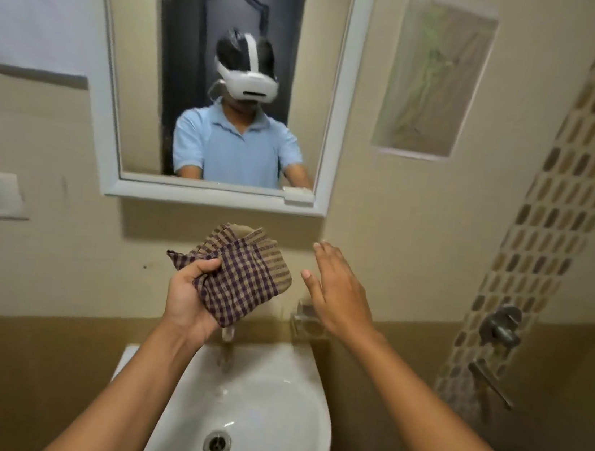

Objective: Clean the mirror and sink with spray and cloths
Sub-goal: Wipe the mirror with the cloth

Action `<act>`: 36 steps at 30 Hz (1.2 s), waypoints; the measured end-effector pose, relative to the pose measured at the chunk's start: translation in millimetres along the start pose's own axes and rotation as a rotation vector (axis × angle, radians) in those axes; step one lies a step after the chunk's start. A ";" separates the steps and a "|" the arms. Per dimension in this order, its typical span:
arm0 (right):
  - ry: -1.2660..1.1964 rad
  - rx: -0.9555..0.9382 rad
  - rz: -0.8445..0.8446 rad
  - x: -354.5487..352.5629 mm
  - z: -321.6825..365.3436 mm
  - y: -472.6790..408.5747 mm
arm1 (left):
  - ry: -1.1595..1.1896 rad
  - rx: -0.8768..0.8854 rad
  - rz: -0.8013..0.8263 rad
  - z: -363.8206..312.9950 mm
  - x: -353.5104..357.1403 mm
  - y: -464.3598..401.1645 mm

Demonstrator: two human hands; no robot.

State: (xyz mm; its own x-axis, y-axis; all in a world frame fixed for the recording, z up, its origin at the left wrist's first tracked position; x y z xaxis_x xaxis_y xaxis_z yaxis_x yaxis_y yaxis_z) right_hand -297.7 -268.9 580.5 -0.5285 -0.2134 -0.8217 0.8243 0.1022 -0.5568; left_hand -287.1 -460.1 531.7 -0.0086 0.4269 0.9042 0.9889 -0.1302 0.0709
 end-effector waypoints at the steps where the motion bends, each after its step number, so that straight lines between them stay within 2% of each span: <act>1: 0.008 -0.023 -0.030 -9.2 10.5 -9.9 | 0.004 0.029 0.011 -15.8 6.0 0.7; 7: 0.061 -0.089 -0.137 -50.8 49.0 -60.9 | -0.004 0.181 0.116 -95.9 53.0 4.0; 15: 0.063 -0.124 -0.341 -117.5 59.5 -128.1 | -0.037 0.485 0.202 -191.6 117.4 -3.5; 23: 0.122 -0.134 -0.471 -167.8 45.7 -208.7 | -0.234 0.780 0.268 -233.8 205.2 8.2; 31: 0.107 -0.177 -0.602 -224.7 38.8 -250.0 | -0.402 1.200 0.138 -269.7 283.8 11.7; 36: 0.017 -0.207 -0.691 -227.9 34.7 -257.1 | -0.831 1.477 -0.023 -305.8 311.5 -13.6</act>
State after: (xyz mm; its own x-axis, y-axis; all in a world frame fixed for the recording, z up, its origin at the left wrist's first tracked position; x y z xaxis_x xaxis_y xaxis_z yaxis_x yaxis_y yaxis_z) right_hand -382.1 -280.3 915.1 -0.9196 -0.2812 -0.2745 0.2464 0.1315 -0.9602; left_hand -348.4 -599.0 941.2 -0.4242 0.7993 0.4257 0.2774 0.5622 -0.7791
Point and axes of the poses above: each hand's wrist, its own y-axis away from the middle knuckle, its own x-axis out of the palm, z = x × y, the point moved 10 cm from there along -y, towards the middle knuckle, and after that the axes turned 12 degrees about y, right-handed, at the moved point
